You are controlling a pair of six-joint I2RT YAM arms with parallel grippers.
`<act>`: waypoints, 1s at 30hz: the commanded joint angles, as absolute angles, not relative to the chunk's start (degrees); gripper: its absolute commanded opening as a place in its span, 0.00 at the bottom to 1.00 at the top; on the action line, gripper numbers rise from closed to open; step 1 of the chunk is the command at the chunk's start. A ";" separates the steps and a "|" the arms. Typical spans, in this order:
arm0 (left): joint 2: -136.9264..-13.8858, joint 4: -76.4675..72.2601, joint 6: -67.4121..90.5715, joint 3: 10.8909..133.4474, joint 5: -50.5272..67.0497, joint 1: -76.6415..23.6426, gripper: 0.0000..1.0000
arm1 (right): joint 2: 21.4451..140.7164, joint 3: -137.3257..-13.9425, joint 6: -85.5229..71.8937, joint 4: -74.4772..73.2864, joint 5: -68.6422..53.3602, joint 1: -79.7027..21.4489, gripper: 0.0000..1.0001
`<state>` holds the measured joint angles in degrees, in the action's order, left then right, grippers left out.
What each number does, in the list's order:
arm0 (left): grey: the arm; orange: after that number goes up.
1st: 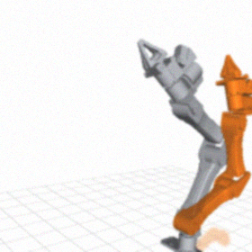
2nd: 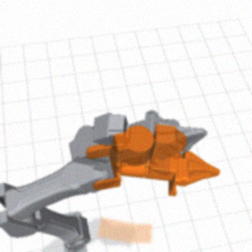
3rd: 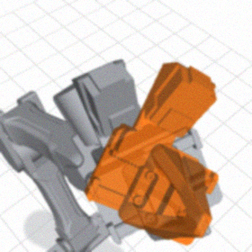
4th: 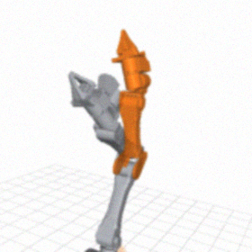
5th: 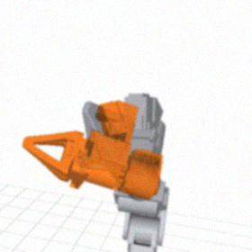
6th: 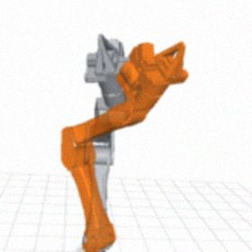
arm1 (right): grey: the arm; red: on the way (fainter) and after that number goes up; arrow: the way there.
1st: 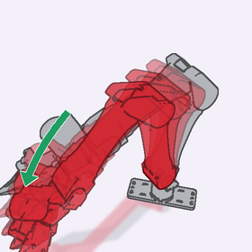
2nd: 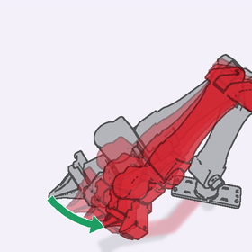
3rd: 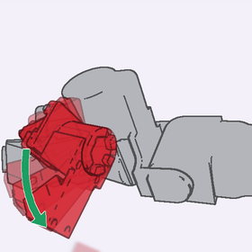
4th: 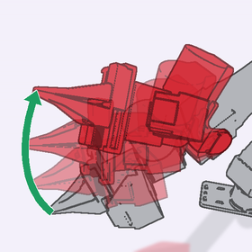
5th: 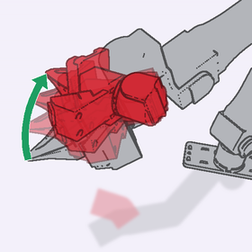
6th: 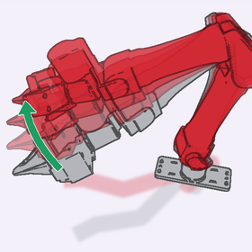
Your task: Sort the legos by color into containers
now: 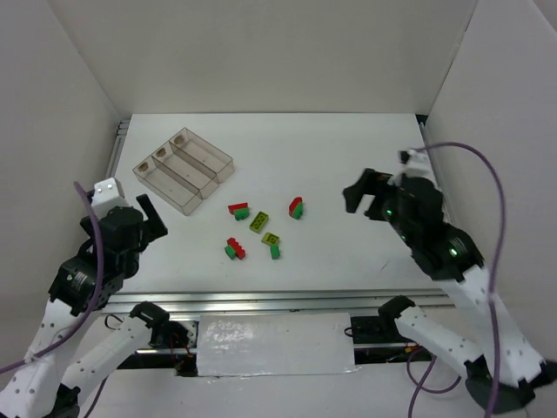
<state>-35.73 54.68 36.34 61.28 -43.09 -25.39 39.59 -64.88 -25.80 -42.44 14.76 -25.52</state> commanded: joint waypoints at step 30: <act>-40.43 43.59 34.28 54.23 -32.87 -24.34 0.99 | 101.69 -65.21 -32.52 -22.41 10.90 -55.10 0.59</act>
